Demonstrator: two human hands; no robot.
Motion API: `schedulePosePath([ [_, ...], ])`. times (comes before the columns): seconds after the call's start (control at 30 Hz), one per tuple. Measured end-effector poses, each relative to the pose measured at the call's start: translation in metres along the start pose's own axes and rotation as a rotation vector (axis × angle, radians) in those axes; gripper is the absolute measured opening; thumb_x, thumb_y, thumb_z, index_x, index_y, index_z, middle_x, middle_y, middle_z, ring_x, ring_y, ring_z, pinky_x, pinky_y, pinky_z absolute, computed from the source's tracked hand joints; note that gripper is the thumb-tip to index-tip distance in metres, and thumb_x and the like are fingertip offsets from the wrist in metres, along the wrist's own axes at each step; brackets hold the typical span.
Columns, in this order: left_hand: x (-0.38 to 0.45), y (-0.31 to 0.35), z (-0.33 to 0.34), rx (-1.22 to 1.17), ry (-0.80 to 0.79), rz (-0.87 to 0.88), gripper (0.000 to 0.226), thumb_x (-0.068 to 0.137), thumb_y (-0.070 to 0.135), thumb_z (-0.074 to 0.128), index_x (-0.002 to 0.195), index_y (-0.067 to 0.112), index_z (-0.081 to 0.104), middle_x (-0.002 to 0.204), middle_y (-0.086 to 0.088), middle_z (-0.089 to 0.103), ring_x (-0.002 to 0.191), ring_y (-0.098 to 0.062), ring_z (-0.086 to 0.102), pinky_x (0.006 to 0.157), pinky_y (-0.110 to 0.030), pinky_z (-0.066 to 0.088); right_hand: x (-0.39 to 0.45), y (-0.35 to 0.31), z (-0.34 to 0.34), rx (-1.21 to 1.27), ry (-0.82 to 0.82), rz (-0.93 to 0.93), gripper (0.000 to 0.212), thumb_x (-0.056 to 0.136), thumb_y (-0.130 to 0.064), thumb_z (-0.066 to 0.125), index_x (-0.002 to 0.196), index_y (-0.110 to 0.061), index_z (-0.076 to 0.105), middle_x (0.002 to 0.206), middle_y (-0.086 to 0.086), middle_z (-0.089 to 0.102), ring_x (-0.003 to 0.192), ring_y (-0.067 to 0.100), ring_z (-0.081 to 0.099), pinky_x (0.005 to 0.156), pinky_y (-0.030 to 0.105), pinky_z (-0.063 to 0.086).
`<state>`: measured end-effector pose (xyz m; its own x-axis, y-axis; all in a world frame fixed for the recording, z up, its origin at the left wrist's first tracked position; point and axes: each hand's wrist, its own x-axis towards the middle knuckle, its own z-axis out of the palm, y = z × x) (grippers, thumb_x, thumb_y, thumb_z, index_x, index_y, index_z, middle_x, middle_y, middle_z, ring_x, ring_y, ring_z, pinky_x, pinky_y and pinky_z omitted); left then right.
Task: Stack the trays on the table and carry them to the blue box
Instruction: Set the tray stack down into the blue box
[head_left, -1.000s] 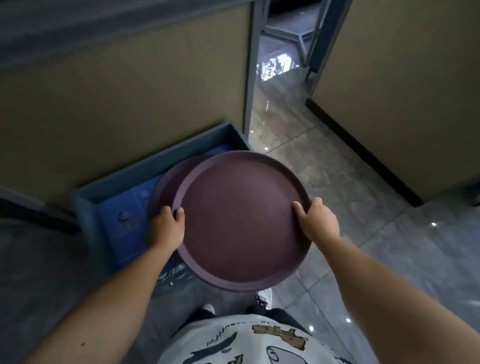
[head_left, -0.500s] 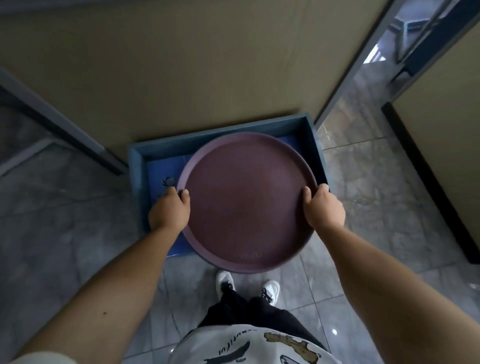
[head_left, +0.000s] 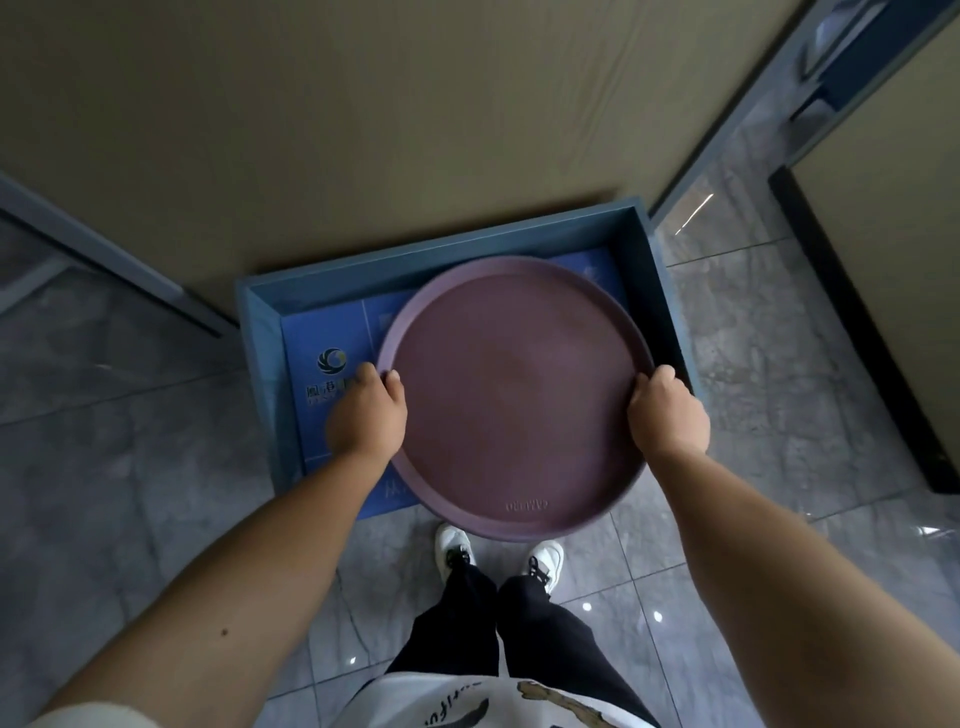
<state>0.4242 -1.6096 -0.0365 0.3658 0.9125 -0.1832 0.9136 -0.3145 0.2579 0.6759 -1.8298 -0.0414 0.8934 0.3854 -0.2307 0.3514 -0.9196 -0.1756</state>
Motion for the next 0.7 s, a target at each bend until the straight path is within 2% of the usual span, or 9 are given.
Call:
schedulePosePath([
  [0.33,0.008,0.002,0.007,-0.075,0.012,-0.03,0.036,0.1,0.032,0.03,0.095,0.003,0.05,0.085,-0.019,0.062,0.063,-0.029,0.048,0.052,-0.035,0.033,-0.005,0.004,-0.003,0.009,0.047,0.032,0.029,0.1,-0.033,0.032,0.085,-0.009,0.039,0.094,0.022,0.063,0.081,0.045,0.059,0.062,0.041,0.036],
  [0.43,0.012,0.003,0.009,-0.057,0.018,-0.014,0.036,0.1,0.033,0.03,0.094,0.004,0.05,0.084,-0.017,0.062,0.06,-0.027,0.044,0.05,-0.033,0.028,-0.009,0.007,-0.002,-0.008,0.059,0.032,0.027,0.1,-0.031,0.033,0.086,-0.008,0.039,0.096,0.023,0.062,0.081,0.047,0.059,0.063,0.041,0.036],
  [0.57,0.016,0.006,0.011,-0.009,0.015,0.015,0.038,0.1,0.034,0.029,0.097,0.003,0.051,0.092,-0.018,0.061,0.066,-0.033,0.053,0.049,-0.034,0.029,-0.012,0.01,0.003,-0.028,0.048,0.011,0.025,0.099,-0.027,0.035,0.092,-0.005,0.044,0.1,0.022,0.06,0.081,0.046,0.06,0.061,0.04,0.037],
  [0.7,0.016,0.008,0.013,-0.001,0.013,0.022,0.039,0.1,0.034,0.03,0.103,0.001,0.051,0.101,-0.021,0.059,0.076,-0.039,0.058,0.052,-0.036,0.031,-0.013,0.013,0.008,-0.054,0.047,-0.028,0.021,0.1,-0.028,0.033,0.087,-0.012,0.034,0.1,0.021,0.058,0.077,0.045,0.061,0.056,0.038,0.033],
])
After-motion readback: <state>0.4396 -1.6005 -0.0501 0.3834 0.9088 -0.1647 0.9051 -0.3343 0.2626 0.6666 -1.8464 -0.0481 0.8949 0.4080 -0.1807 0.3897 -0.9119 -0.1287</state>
